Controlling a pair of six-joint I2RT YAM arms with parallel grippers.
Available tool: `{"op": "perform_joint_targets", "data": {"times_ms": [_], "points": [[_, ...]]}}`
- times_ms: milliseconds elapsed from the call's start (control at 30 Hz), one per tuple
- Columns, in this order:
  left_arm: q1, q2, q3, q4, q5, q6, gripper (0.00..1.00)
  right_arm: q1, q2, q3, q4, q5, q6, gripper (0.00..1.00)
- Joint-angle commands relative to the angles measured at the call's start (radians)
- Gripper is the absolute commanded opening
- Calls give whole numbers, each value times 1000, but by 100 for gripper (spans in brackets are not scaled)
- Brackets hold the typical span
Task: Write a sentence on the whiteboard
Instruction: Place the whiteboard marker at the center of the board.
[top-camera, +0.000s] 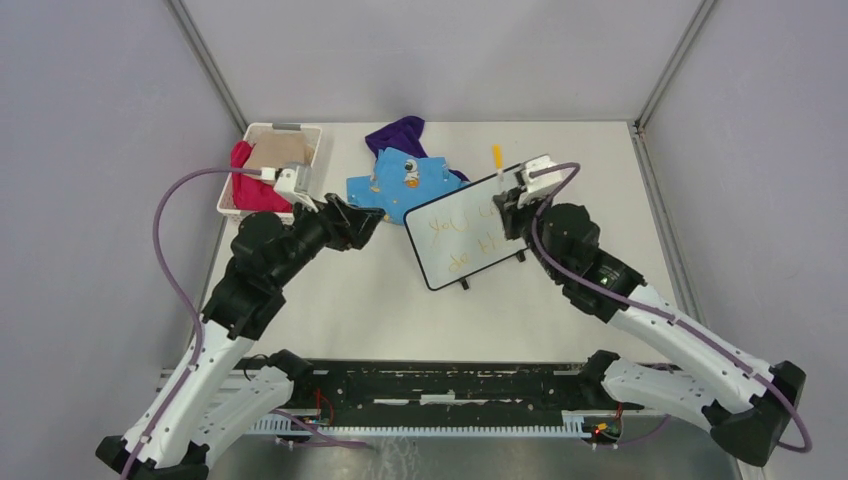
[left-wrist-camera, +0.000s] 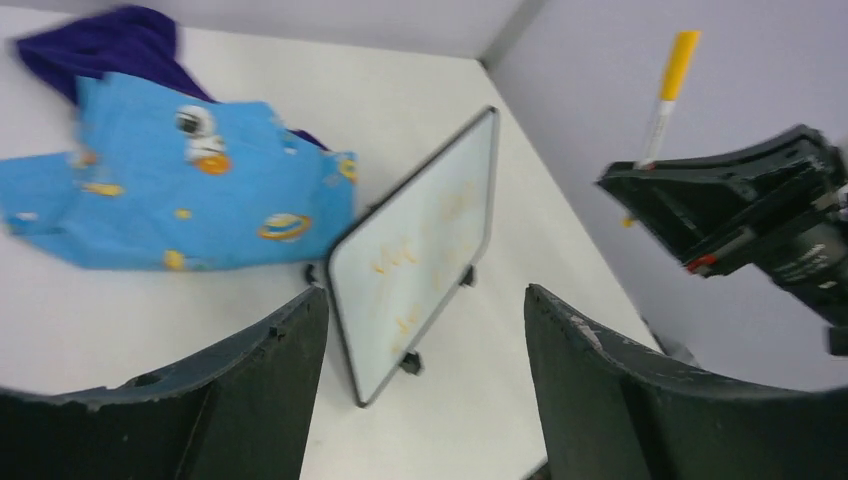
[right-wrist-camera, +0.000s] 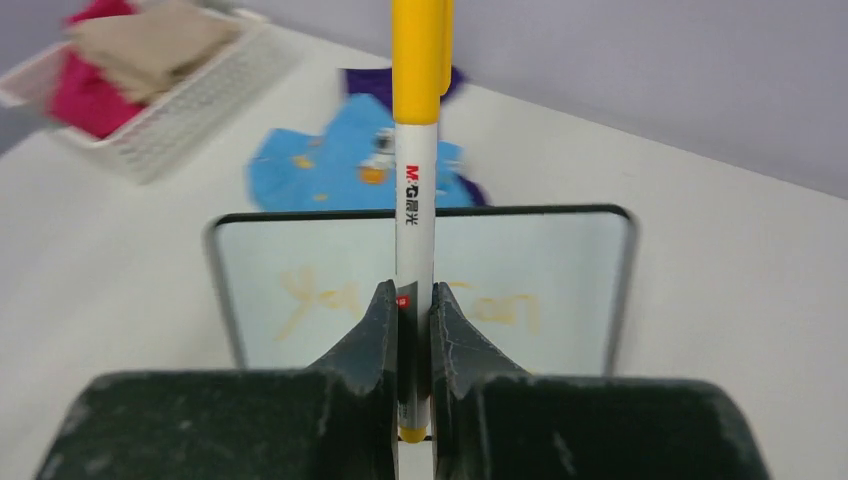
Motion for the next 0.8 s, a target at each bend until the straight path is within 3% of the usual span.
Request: {"op": "perform_joint_targets", "data": {"times_ms": [0, 100, 333, 500, 767], "points": [[-4, -12, 28, -89, -359, 128, 77, -228, 3, 39, -146, 203, -3, 0], [-3, -10, -13, -97, -460, 173, 75, -408, 71, 5, -160, 147, 66, 0], [-9, -60, -116, -58, -529, 185, 73, -659, 219, -63, -95, 104, 271, 0], [-29, -91, -180, -26, -548, 189, 73, -748, 376, -31, -34, 59, 302, 0], [-52, -136, -201, -36, -570, 217, 73, -808, 676, 132, -86, -11, 292, 0]]}}
